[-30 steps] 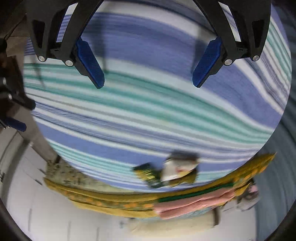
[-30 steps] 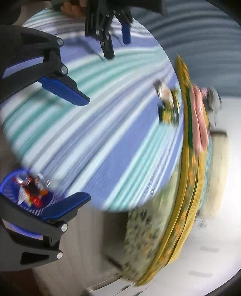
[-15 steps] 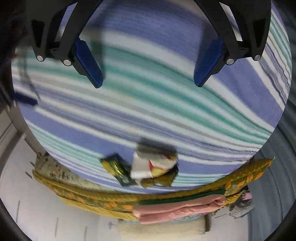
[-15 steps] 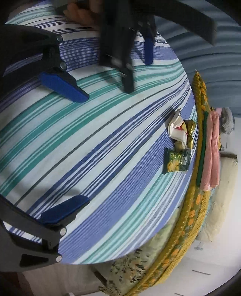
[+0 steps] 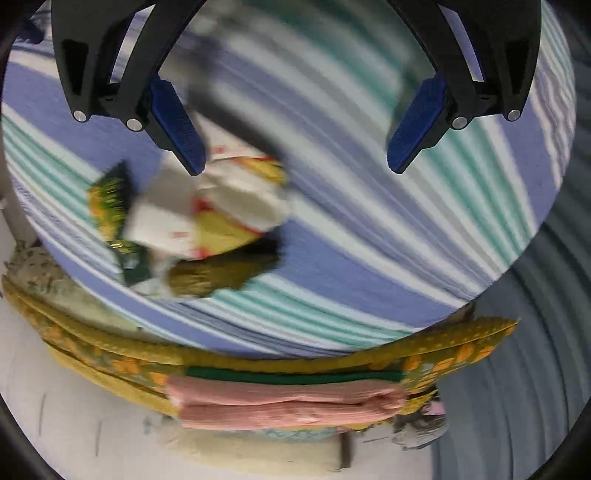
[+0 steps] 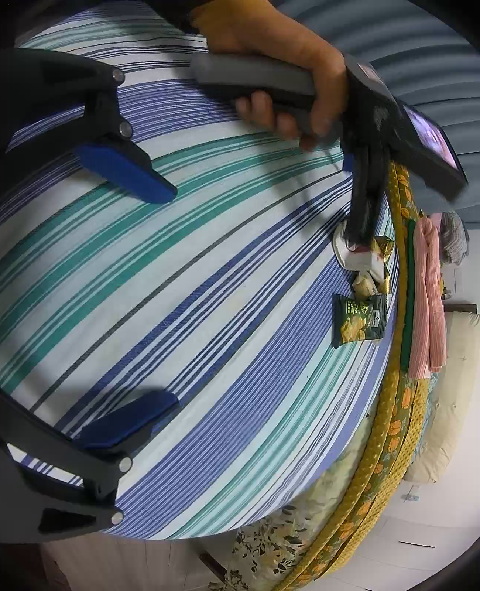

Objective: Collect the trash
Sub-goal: 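Move both open tools back over the table toward the snack wrappers, then grasp the white paper cup and wrapper with the left gripper, then grasp the green cracker bag with the right gripper while the left holds the cup, then carry the cup and cracker bag to the blue wastebasket and release both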

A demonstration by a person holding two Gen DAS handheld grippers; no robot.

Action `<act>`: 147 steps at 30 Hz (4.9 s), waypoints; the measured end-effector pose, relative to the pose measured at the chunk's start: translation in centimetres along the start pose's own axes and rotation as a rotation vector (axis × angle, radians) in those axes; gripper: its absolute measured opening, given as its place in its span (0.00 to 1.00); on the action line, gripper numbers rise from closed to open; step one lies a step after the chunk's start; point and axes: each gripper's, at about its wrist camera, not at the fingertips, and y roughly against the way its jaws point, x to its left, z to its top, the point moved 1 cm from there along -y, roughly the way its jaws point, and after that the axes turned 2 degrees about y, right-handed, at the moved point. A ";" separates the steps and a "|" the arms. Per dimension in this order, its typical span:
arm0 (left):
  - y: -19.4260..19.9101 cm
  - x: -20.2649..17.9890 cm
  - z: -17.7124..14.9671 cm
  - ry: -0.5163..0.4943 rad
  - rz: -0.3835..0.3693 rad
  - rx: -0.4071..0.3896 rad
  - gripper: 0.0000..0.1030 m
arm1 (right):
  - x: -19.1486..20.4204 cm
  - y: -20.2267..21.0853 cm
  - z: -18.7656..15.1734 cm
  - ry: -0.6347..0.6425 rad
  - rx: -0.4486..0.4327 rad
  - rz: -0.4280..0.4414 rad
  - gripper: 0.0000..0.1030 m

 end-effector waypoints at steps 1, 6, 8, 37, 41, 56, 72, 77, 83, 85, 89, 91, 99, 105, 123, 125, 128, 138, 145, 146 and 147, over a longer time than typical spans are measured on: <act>0.0 1.1 -0.1 0.000 0.011 -0.001 0.95 | 0.0 0.0 0.0 0.000 0.000 0.000 0.96; 0.4 7.5 -0.5 0.034 0.086 0.006 0.94 | 0.0 0.0 0.0 -0.002 0.000 -0.001 0.96; 1.3 8.9 -0.8 0.037 0.059 -0.009 0.94 | 0.0 0.0 0.0 -0.002 0.000 -0.001 0.96; -2.0 -0.9 4.1 -0.258 -0.322 -0.042 0.90 | -0.1 0.1 0.1 -0.002 0.000 -0.002 0.96; -3.6 -2.2 4.8 -0.336 -0.376 0.020 0.85 | -0.1 0.1 0.1 -0.003 0.001 -0.001 0.96; 4.9 -0.5 -5.0 -0.476 -0.533 0.093 0.55 | -0.1 0.1 0.1 -0.003 0.001 -0.001 0.96; 4.3 -2.5 -4.5 -0.652 -0.734 0.120 0.50 | -0.1 0.1 0.1 -0.004 0.000 0.001 0.96; 6.8 0.2 -6.5 -0.580 -0.687 0.063 0.27 | -0.1 0.1 0.1 -0.004 0.000 0.001 0.96; 8.4 5.8 -7.4 -0.300 -0.491 -0.030 0.28 | -0.1 0.1 0.1 -0.004 0.001 0.001 0.96; 8.5 6.4 -8.7 -0.312 -0.442 -0.033 0.49 | -0.1 0.1 0.1 -0.004 0.000 0.001 0.96; 8.1 7.2 -10.0 -0.292 -0.441 -0.003 0.58 | -0.1 0.1 0.1 -0.004 0.000 0.001 0.96; 8.5 7.4 -9.9 -0.282 -0.439 -0.031 0.64 | -0.2 0.1 0.1 -0.005 0.000 0.001 0.96; 7.9 6.2 -11.1 -0.388 -0.340 0.020 0.83 | -3.8 -0.7 5.7 -0.092 -0.041 -0.058 0.95; 7.4 5.9 -11.1 -0.387 -0.319 0.037 0.94 | -2.9 -7.7 13.7 -0.042 0.020 -0.050 0.93; 5.2 4.6 -8.0 -0.455 -0.417 0.048 0.95 | -0.2 1.1 2.4 0.014 0.081 0.058 0.43; 4.5 3.6 -7.1 -0.490 -0.440 0.051 0.95 | -0.1 1.8 0.4 -0.004 0.084 0.048 0.43; 3.9 2.2 -6.5 -0.540 -0.445 0.049 0.95 | 0.0 2.4 -1.2 -0.036 0.047 0.025 0.43; 5.7 0.9 -7.6 -0.531 -0.434 0.007 0.44 | -1.2 2.7 -1.7 -0.079 0.022 0.025 0.69; 7.7 0.1 -10.0 -0.459 -0.423 0.010 0.44 | -0.2 2.2 -1.5 -0.045 0.038 0.024 0.56; 7.9 -0.1 -10.2 -0.457 -0.420 0.012 0.44 | -0.3 2.4 -1.5 -0.055 0.025 0.007 0.47; 8.3 -0.4 -10.6 -0.451 -0.420 0.016 0.44 | -0.5 2.5 -1.5 -0.076 0.023 0.022 0.43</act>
